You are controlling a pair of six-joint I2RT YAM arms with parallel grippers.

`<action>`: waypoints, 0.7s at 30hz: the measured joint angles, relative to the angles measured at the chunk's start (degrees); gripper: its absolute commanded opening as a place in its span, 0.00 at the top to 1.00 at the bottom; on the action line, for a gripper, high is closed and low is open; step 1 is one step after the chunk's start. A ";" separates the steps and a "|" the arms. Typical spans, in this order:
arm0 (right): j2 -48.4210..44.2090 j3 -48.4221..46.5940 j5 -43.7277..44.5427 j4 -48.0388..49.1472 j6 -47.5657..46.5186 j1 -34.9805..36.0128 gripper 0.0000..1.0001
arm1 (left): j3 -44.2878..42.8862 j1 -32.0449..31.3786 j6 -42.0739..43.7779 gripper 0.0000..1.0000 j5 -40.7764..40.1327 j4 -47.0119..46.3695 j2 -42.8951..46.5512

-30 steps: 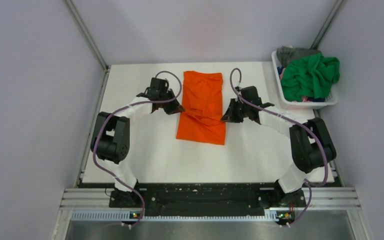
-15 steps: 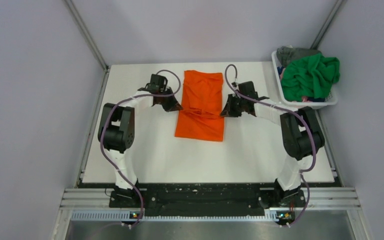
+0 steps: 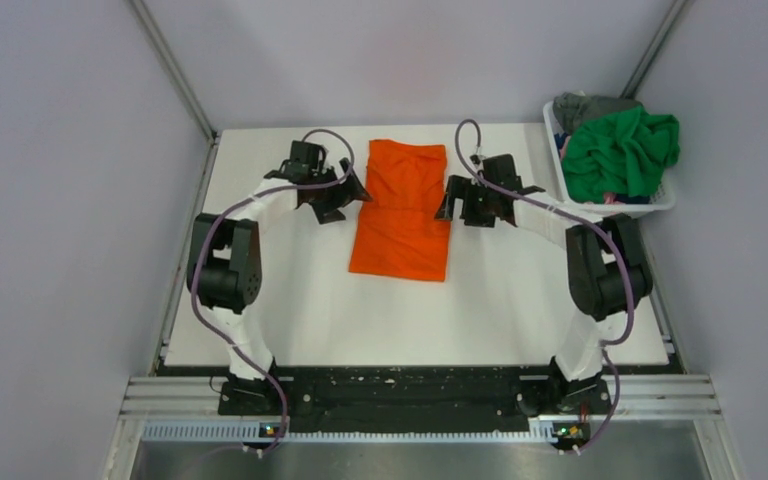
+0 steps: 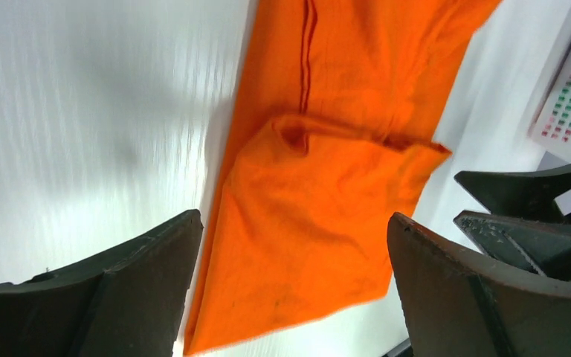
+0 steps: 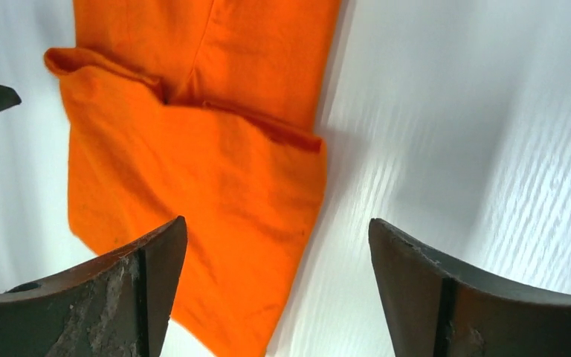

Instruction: Fold and stack the t-shirts

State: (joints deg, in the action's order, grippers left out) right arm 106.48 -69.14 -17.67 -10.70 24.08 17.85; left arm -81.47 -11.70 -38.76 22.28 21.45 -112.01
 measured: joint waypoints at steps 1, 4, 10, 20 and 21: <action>-1.42 1.05 0.02 0.00 0.04 0.00 0.08 | 1.49 0.00 0.00 0.01 -0.09 -0.37 1.66; -8.11 8.20 -0.70 1.81 1.16 0.00 0.09 | 9.33 0.00 -0.07 0.01 -0.11 -2.21 9.01; -20.61 24.94 -0.66 2.60 3.58 2.99 0.09 | 30.40 -0.20 -0.33 0.01 -0.11 -4.68 23.65; -24.55 33.24 1.49 7.06 9.53 12.13 0.32 | 38.53 -1.27 -3.28 0.32 1.40 -9.51 23.91; -24.11 33.14 1.81 7.52 9.86 12.15 0.37 | 38.45 -1.66 -3.54 0.37 1.57 -10.43 23.10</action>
State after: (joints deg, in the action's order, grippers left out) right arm 82.37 -36.01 -15.86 -3.18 33.93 30.00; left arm -43.03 -13.37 -42.30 23.86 11.03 -88.90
